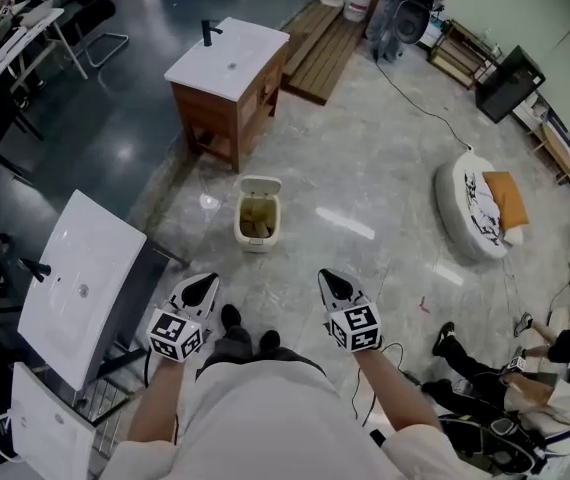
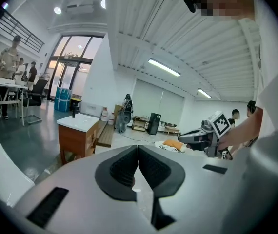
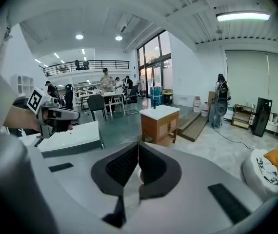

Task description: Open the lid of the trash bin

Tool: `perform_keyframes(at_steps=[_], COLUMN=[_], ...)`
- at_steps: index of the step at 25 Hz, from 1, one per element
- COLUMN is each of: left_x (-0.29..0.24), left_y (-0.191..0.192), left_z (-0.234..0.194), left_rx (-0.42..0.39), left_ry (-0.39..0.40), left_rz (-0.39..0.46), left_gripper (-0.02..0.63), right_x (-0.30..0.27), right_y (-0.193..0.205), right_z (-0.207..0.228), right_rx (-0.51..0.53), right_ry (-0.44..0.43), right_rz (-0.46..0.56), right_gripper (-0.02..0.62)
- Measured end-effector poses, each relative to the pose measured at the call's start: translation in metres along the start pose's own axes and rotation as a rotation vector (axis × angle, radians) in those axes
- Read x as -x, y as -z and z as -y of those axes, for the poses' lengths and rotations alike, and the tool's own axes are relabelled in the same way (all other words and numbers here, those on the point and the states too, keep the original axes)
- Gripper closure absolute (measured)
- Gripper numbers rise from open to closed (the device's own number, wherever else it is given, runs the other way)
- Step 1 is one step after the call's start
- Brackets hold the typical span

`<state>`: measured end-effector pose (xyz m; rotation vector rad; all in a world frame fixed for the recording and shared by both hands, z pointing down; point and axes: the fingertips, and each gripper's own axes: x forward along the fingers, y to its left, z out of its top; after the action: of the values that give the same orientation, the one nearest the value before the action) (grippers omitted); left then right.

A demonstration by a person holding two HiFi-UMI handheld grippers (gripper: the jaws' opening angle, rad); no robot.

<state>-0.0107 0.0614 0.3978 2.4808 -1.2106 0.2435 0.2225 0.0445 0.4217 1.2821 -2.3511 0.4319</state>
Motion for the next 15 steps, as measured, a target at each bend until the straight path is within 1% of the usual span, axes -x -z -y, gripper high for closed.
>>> perform_keyframes(at_steps=[4,8,11,15], left_x=[0.016,0.030,0.041,0.057], left_y=[-0.007,-0.015,-0.019,-0.020], left_z=[0.019,0.038,0.043,0.039], left_rx=[0.020,0.022,0.005,-0.030], left_ry=[-0.026,-0.038,-0.042,-0.045], left_rz=[0.036,0.059,0.066,0.067], left_gripper=[0.589,0.589,0.591,0.589], right_x=[0.020,0.035,0.045,0.056], right_y=[-0.003,0.000,0.002,-0.004], right_z=[0.001,0.002,0.000,-0.013], right_rx=[0.003,0.010,0.005,0.032], right_ry=[-0.007,-0.013,-0.004,0.012], right_rz=[0.031,0.045,0.053,0.079], right_gripper=[0.565,0.565,0.565,0.565])
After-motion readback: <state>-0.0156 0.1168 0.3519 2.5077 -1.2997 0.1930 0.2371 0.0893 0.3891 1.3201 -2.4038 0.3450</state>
